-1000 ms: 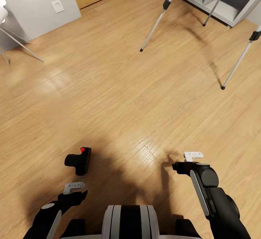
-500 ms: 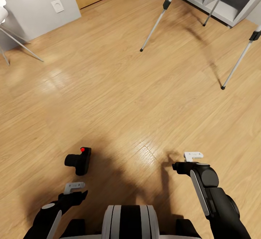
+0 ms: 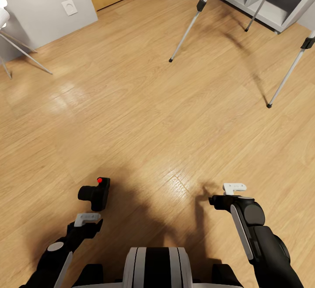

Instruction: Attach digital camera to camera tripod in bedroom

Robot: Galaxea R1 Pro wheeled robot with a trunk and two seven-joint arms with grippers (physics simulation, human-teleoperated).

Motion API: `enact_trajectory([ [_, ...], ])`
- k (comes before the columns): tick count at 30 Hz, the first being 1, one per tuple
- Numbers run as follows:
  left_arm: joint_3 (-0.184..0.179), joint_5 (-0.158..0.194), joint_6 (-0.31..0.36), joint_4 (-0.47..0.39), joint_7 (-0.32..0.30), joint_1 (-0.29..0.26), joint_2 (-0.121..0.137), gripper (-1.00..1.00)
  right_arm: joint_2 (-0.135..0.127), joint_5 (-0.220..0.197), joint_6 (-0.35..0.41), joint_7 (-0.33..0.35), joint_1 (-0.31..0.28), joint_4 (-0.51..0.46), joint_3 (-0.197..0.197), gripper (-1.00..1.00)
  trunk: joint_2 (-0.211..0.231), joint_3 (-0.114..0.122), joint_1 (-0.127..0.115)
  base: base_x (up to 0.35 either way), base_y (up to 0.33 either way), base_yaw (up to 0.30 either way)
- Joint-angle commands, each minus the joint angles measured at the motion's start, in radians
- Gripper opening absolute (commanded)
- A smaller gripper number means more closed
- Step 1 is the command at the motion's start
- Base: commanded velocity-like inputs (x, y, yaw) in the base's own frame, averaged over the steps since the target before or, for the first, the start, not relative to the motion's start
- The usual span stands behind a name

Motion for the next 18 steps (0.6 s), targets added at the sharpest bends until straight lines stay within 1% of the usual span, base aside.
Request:
enact_trajectory([
  [1, 0.002, -0.008, -0.005, 0.002, -0.007, 0.0, 0.0, 1.0, 0.0, 0.001, 0.004, -0.002, 0.0, -0.001, 0.001, 1.0, 0.0, -0.001, 0.0, 0.0, 0.0, 0.0],
  [4, 0.002, -0.02, -0.037, 0.016, -0.009, 0.0, -0.001, 1.0, 0.0, 0.001, 0.004, -0.003, 0.0, -0.001, 0.001, 1.0, 0.0, -0.001, 0.0, 0.0, 0.0, 0.0],
  [10, 0.001, -0.027, -0.076, 0.042, -0.01, 0.0, -0.001, 1.0, 0.0, 0.001, 0.004, -0.004, 0.0, -0.001, 0.001, 1.0, 0.0, -0.001, 0.0, 0.0, 0.0, 0.0],
  [18, 0.0, -0.029, -0.088, 0.063, -0.01, 0.0, -0.002, 1.0, 0.0, 0.001, 0.004, -0.004, 0.0, -0.001, 0.001, 1.0, 0.0, -0.001, 0.0, 0.0, 0.0, 0.0],
])
